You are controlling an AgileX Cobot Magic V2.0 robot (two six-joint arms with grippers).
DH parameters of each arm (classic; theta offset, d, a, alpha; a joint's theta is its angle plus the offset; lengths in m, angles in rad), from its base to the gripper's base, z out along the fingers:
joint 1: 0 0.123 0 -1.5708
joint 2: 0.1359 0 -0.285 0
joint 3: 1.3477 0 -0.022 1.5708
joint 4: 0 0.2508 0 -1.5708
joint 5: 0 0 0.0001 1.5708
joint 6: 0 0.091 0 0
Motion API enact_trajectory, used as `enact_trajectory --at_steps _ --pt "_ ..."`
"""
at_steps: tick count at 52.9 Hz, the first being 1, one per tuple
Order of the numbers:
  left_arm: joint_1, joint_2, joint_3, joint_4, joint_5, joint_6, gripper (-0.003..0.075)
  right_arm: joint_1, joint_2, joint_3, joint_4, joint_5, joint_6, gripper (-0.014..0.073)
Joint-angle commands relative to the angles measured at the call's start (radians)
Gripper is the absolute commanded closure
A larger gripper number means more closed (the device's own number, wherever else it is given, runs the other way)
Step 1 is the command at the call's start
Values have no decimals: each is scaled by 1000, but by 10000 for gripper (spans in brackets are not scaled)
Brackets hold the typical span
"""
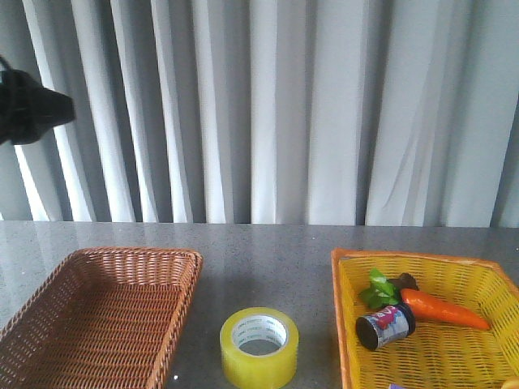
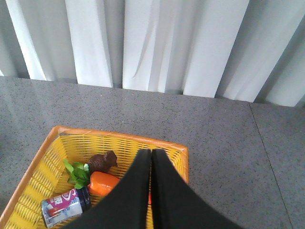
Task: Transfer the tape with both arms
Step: 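Move the left gripper down over the tape roll on the table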
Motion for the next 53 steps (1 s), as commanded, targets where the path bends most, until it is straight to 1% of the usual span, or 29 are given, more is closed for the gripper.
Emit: enact_trajectory --at_steps 1,3,7,17,28,34,39,53 --pt "-51 87 -139 -161 71 142 206 -6 -29 -22 -9 -66 -2 602" --pt "-80 126 -168 -183 100 167 208 -6 -29 -22 -9 -66 -2 602" --pt "-138 212 -219 -177 122 171 208 -6 -28 -22 -9 -66 -2 602" --pt "-213 358 -247 -137 66 166 208 -6 -27 -22 -9 -66 -2 602" --pt "-289 495 -247 6 79 57 208 -6 -27 -22 -9 -66 -2 602" --pt "-318 551 -247 108 79 -66 208 -6 -27 -22 -9 -66 -2 602" --pt "-321 589 -247 152 80 -180 208 -6 -27 -22 -9 -66 -2 602" --pt "-329 642 -248 166 107 -218 208 -6 -28 -22 -9 -65 -2 602"
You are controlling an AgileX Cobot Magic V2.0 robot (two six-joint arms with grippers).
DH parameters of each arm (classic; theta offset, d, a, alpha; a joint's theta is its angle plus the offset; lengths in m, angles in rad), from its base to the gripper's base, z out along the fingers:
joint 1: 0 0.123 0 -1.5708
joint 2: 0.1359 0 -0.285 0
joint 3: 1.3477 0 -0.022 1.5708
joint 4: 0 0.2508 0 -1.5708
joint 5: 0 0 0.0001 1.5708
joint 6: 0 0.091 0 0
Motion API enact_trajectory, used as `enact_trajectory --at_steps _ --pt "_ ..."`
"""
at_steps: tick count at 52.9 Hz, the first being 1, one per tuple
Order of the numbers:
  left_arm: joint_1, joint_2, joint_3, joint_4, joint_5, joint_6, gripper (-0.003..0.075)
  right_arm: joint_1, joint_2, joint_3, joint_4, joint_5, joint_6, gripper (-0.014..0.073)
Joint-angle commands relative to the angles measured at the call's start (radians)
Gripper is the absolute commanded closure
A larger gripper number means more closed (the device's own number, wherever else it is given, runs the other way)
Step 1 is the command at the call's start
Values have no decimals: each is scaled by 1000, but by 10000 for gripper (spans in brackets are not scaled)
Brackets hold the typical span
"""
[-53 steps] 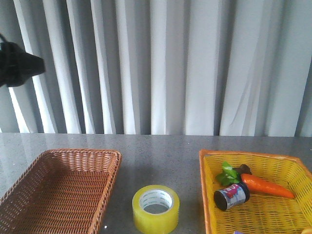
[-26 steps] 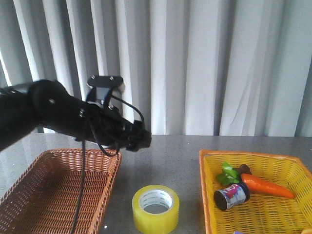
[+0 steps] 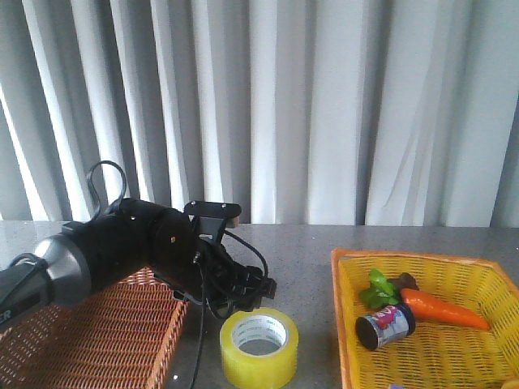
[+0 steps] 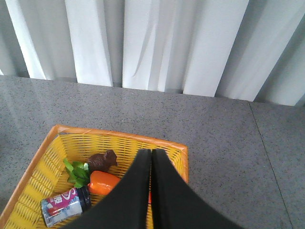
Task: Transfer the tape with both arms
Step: 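Move the left gripper down over the tape roll on the table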
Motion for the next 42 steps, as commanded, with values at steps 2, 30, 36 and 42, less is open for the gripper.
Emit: enact_trajectory --at_steps 2,30,36,42 --pt "-6 -42 -35 -2 -31 -38 208 -6 -28 -22 -9 -66 -2 602" --pt "-6 -11 -34 46 -6 -115 239 -6 -28 -22 -9 -65 -2 602" --pt "-6 1 -34 45 10 -113 239 -6 -28 -22 -9 -65 -2 602" --pt "-7 6 -34 43 12 -113 239 -6 -28 -22 -9 -65 -2 602"
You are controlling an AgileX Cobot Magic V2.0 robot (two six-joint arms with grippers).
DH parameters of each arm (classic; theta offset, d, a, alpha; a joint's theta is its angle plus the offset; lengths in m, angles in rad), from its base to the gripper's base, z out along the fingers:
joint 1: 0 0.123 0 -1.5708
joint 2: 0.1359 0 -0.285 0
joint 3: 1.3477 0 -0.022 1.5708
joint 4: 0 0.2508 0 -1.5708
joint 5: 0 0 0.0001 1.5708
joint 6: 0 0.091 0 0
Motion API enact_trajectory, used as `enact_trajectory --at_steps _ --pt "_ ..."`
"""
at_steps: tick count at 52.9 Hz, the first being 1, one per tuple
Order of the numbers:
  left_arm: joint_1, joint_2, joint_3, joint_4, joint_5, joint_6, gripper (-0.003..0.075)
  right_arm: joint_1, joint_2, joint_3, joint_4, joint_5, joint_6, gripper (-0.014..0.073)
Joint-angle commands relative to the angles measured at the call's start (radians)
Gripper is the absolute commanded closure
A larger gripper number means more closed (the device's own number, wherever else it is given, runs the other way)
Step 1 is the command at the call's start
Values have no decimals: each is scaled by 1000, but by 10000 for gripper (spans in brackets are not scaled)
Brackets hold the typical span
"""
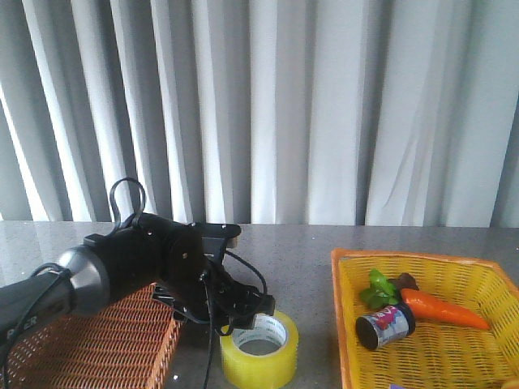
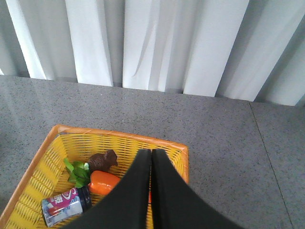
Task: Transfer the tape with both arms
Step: 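Move the left gripper down over the tape roll on the table, then close the left gripper on the tape roll rim and lift it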
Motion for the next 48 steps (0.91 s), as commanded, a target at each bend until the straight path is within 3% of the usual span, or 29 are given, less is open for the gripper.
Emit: enact_trajectory --at_steps 1,41,48 --pt "-7 -44 -34 0 -31 -10 239 -6 -28 -22 -9 -65 -2 602" --pt "-12 10 -34 -2 -17 -12 239 -6 -28 -22 -9 -64 -2 602" --pt "-12 10 -34 -2 -19 -12 267 -6 -28 -22 -9 -61 -2 602"
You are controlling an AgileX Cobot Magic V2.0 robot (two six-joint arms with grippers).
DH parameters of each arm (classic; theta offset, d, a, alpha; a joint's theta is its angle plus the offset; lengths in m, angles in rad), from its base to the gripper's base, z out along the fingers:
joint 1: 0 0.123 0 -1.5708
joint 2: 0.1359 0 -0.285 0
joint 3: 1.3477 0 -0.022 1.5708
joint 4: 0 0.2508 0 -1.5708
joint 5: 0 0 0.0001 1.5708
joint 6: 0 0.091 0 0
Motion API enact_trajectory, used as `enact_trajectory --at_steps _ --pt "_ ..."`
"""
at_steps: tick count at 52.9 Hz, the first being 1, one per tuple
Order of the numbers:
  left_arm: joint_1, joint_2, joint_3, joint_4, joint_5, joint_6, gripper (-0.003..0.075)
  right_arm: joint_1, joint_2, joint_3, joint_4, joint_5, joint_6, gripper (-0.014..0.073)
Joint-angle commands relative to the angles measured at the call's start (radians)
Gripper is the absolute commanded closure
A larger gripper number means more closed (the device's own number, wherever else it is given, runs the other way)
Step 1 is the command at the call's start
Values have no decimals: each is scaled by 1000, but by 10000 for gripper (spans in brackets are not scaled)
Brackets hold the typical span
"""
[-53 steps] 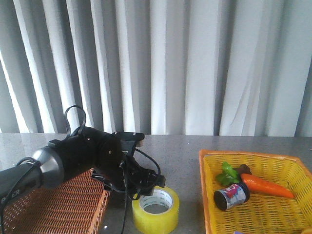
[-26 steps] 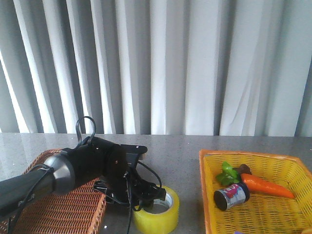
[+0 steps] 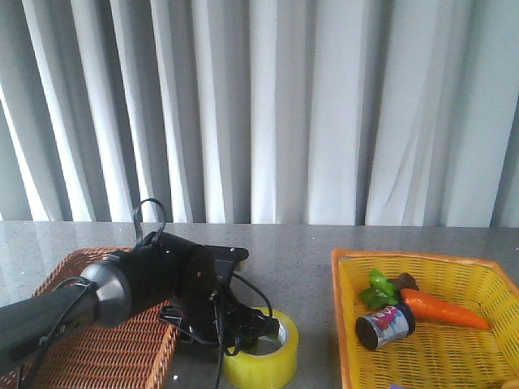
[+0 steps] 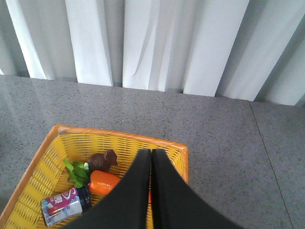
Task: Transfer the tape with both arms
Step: 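Close the left gripper on the tape roll rim and lift it, then carry the tape roll with the left gripper into the brown wicker basket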
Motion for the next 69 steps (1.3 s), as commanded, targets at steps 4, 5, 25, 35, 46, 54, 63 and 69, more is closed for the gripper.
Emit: enact_trajectory --at_steps 4,5,25,35,46,54,63,69 --pt "-1 -60 -29 -1 -43 -11 302 -6 -28 -22 -9 -62 -2 602" --pt "-1 -60 -29 -1 -43 -11 315 -6 -28 -22 -9 -62 -2 602" --pt "-1 -60 -29 -34 -44 -11 608 -6 -28 -22 -9 -62 -2 602" --pt "-1 -64 -30 -42 -44 -10 676 -6 -28 -22 -9 -62 -2 602" --pt "-1 -112 -30 -82 -104 -7 680 -6 -28 -22 -9 -61 -2 602" --pt "-1 -186 -30 -79 -165 18 680 -6 -28 -22 -9 -62 -2 602" --pt "-1 -296 -30 -78 -226 73 680 -6 -28 -22 -9 -62 -2 602" --pt "0 -374 -30 -60 -245 81 680 -6 -28 -22 -9 -62 -2 602"
